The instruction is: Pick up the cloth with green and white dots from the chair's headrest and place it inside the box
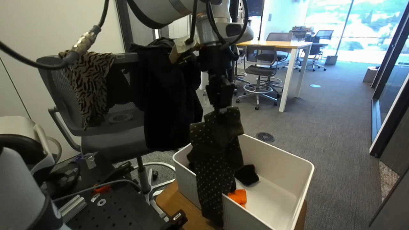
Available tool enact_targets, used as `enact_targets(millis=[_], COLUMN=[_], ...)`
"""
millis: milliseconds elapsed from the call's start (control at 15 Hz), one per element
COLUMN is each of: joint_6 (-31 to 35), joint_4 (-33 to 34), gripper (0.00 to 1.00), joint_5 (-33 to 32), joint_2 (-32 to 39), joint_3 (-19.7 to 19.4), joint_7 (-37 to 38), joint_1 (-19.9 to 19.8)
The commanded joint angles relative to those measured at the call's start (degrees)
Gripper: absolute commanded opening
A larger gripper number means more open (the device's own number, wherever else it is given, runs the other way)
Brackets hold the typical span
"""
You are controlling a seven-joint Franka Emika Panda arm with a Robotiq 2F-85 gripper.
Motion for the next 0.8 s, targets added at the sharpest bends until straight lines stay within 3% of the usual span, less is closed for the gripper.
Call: enact_targets(millis=[0, 400, 733], joint_6=[-3.1, -5.8, -6.3], joint_4=[7.5, 16.8, 19.0], gripper=[0.1, 0.1, 0.1], joint_5=[-5.0, -11.5, -10.2], joint_2=[2.6, 5.5, 8.5], joint_3=[-1.2, -2.7, -4.8], joint_7=[3.2, 4.9, 4.0], joint_1=[1.7, 2.7, 3.9])
